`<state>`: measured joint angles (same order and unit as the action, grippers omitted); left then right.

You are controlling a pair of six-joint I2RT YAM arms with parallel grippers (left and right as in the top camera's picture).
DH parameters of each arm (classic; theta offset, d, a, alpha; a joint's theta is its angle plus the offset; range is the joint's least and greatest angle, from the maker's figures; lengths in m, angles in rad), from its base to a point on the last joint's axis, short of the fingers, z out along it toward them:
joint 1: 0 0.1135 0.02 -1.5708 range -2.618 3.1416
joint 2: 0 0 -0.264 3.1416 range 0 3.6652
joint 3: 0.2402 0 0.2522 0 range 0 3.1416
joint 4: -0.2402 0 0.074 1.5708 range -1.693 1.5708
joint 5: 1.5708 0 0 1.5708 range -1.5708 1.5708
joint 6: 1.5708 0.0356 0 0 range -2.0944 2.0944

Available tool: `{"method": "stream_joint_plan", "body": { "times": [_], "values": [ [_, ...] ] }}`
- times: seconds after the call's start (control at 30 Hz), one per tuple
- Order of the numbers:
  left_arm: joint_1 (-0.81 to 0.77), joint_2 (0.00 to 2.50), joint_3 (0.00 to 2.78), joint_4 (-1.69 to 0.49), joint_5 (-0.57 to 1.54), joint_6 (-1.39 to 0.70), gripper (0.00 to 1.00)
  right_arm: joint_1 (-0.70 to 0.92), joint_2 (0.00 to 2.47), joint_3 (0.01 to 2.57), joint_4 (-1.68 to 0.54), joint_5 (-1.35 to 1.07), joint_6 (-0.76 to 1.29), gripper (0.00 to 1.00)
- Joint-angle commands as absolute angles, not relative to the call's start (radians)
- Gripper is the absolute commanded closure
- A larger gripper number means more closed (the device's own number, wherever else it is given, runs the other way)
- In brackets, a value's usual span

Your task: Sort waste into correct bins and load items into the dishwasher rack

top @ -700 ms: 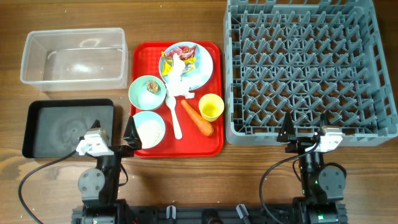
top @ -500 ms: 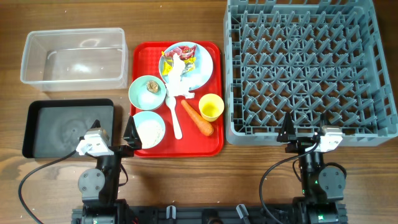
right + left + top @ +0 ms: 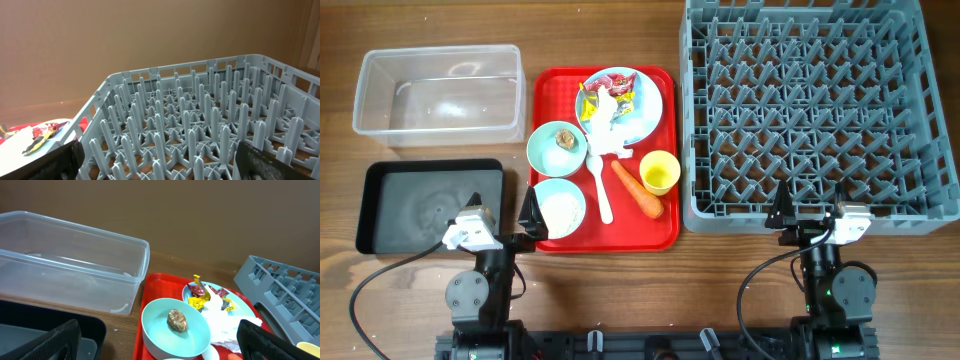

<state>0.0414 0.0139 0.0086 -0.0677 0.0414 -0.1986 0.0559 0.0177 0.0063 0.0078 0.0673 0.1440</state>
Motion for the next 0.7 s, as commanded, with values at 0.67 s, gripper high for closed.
{"method": "stream_joint_plan", "body": {
  "times": [0.67],
  "values": [
    [0.047,0.009,0.006,-0.06,0.033,-0.187,0.0,0.052,0.023,0.005,0.168,0.194,0.213,0.0]
  ]
}}
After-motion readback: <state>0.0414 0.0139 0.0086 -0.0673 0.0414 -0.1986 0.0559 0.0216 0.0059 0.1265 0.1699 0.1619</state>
